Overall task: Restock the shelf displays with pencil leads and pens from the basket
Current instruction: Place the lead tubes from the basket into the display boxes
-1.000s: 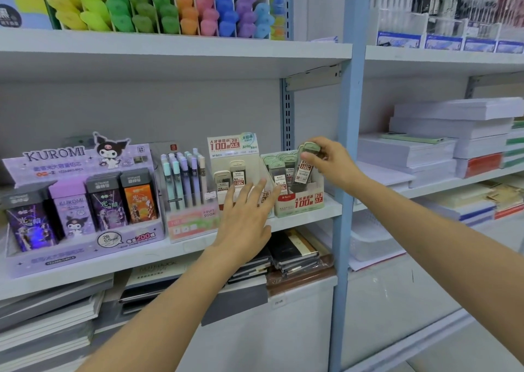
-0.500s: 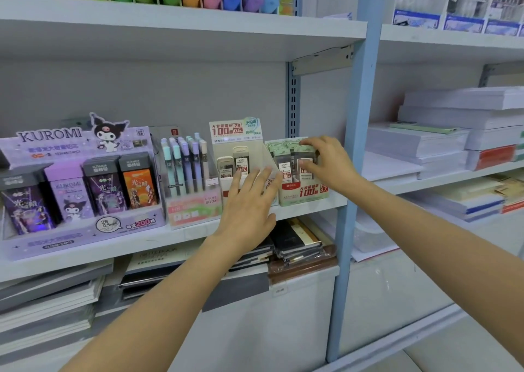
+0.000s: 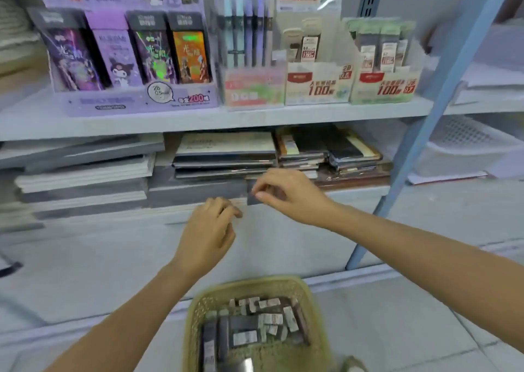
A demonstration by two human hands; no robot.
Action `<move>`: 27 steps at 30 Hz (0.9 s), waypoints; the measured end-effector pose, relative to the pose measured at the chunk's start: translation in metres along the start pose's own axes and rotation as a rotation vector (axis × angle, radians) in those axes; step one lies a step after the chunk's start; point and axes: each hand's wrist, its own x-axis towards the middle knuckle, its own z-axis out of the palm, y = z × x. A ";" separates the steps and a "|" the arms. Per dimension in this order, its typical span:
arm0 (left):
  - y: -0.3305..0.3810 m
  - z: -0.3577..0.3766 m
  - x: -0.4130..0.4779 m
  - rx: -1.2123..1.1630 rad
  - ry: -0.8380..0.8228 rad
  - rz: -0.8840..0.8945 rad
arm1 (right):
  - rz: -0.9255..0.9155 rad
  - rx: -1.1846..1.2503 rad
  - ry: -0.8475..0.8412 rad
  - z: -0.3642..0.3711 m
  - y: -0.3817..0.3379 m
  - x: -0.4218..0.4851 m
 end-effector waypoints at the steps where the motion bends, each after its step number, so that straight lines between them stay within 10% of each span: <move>1: -0.013 0.014 -0.024 -0.023 -0.063 -0.064 | 0.038 0.034 -0.089 0.030 0.003 -0.003; 11: -0.063 0.118 -0.205 -0.052 -0.843 -0.409 | 0.518 0.080 -0.727 0.282 0.070 -0.100; 27: -0.058 0.139 -0.226 -0.158 -0.624 -0.509 | 0.615 0.092 -0.673 0.341 0.081 -0.158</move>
